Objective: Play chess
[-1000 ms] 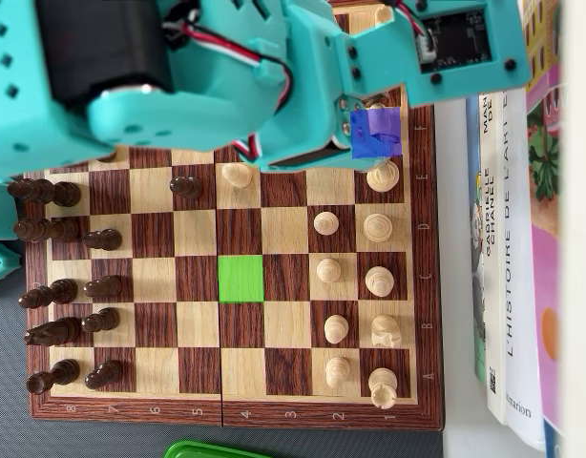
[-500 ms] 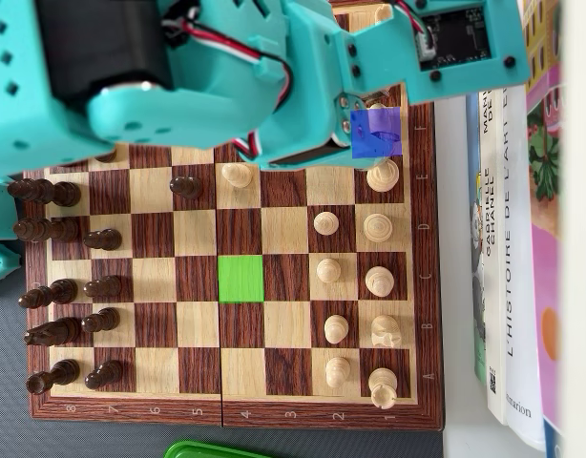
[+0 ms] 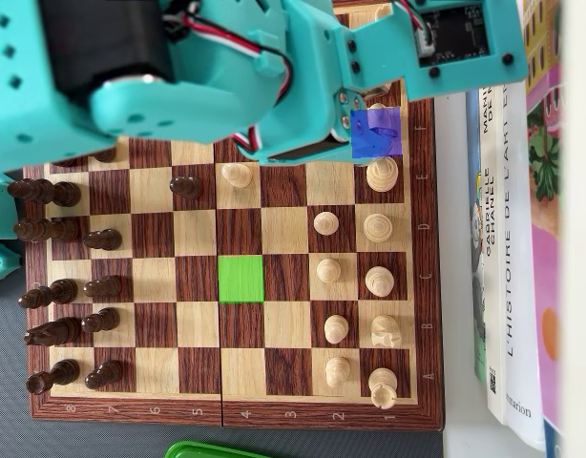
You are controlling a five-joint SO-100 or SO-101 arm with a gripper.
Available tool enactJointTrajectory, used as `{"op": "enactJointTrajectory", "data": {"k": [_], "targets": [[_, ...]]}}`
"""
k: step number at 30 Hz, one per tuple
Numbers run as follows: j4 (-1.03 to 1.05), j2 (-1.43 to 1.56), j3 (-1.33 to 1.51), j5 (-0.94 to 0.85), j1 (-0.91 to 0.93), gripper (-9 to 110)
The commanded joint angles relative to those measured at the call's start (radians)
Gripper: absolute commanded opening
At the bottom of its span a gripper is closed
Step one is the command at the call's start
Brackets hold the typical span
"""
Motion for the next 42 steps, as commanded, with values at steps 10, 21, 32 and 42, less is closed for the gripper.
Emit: {"op": "enactJointTrajectory", "data": {"k": [10,21,32,42], "targets": [[-0.012,-0.043,-0.052,0.008,-0.003,15],[-0.012,-0.043,-0.072,0.008,0.002,15],[-0.012,-0.046,-0.074,0.008,0.003,10],[-0.012,-0.043,-0.072,0.008,0.005,9]]}}
